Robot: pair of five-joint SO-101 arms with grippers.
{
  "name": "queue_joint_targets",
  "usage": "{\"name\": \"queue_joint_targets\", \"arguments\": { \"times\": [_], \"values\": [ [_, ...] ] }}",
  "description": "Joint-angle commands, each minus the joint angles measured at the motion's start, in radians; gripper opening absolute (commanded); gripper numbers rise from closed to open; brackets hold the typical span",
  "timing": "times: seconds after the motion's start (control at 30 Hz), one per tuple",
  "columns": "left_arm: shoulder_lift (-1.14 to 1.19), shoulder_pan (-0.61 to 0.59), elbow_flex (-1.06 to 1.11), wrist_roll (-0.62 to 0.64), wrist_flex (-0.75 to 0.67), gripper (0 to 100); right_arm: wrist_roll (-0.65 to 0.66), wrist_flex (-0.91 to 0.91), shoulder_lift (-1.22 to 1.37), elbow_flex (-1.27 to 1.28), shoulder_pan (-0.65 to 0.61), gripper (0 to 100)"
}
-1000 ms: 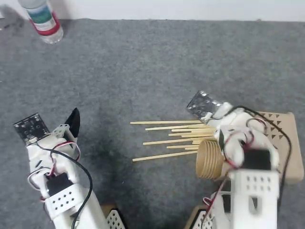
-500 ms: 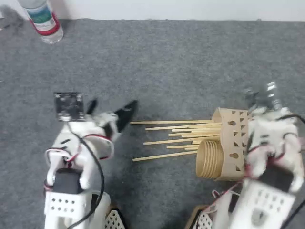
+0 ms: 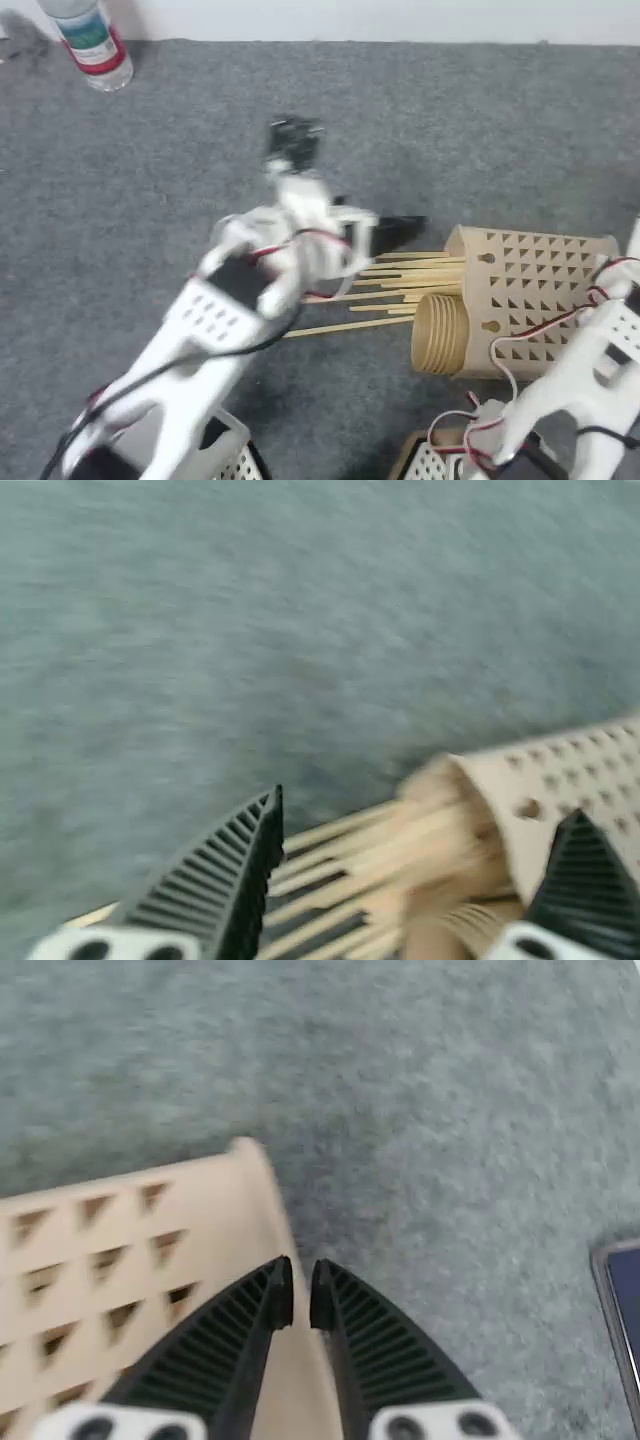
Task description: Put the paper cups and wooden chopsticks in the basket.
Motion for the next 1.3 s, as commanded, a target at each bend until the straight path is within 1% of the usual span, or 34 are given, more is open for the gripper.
{"name": "queue_joint_targets", "arguments": {
  "times": [0.0,0.23,0.47,0.6,0.8,1.1,1.27],
  "values": [
    [0.189,0.1,-0.157,0.028,0.002,39,-0.015,-0.045,0.028,-0.028,0.044,5.4],
    [0.397,0.158,-0.262,0.152,-0.02,39,-0.014,-0.024,0.087,-0.127,0.056,5.4],
    [0.482,0.219,-0.268,0.163,-0.109,39,-0.009,-0.031,0.125,-0.143,0.058,5.4],
    [0.506,0.267,-0.269,0.198,-0.19,39,0.015,-0.024,0.117,-0.143,0.059,5.4],
    [0.585,0.282,-0.275,0.201,-0.27,39,0.035,-0.024,0.116,-0.144,0.074,5.4],
    [0.815,0.295,-0.472,0.203,-0.269,39,0.034,-0.022,0.117,-0.175,0.102,5.4],
    [0.921,0.298,-0.596,0.203,-0.183,38,0.034,-0.022,0.125,-0.172,0.096,5.4]
  ]
}}
